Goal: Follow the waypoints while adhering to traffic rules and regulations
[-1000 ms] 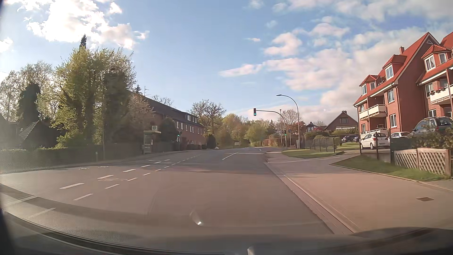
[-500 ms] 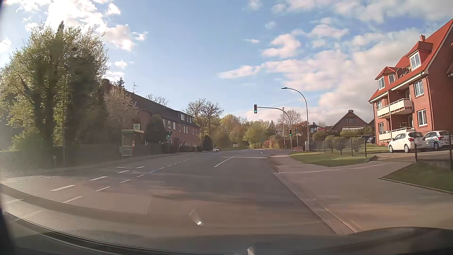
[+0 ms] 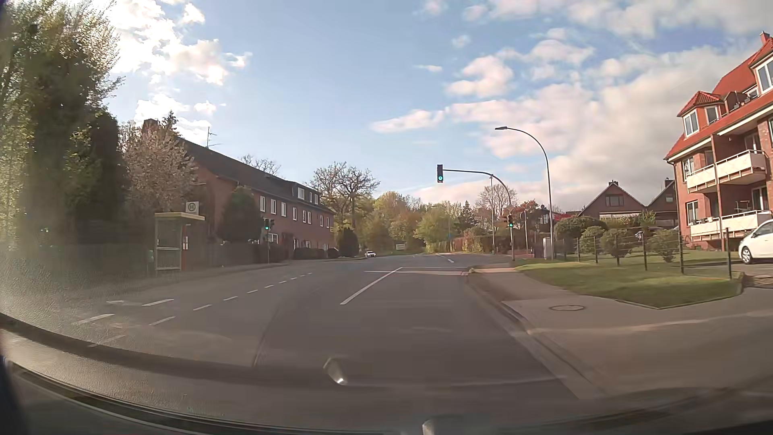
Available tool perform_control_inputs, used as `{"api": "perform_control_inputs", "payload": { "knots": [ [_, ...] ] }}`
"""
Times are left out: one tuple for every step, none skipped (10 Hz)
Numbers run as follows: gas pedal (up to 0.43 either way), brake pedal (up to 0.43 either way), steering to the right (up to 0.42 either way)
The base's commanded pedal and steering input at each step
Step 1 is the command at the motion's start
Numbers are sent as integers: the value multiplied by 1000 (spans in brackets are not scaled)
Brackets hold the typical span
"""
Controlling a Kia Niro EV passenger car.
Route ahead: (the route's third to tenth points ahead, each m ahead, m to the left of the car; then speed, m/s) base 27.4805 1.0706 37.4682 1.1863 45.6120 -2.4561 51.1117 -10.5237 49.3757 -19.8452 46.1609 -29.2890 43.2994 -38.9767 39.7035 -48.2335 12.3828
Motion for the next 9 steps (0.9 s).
{"api": "perform_control_inputs", "payload": {
  "knots": [
    [0,201,1],
    [0,201,1],
    [0,183,1],
    [0,177,1],
    [0,171,2],
    [0,171,6],
    [0,146,9],
    [0,116,9],
    [0,61,9]
  ]
}}
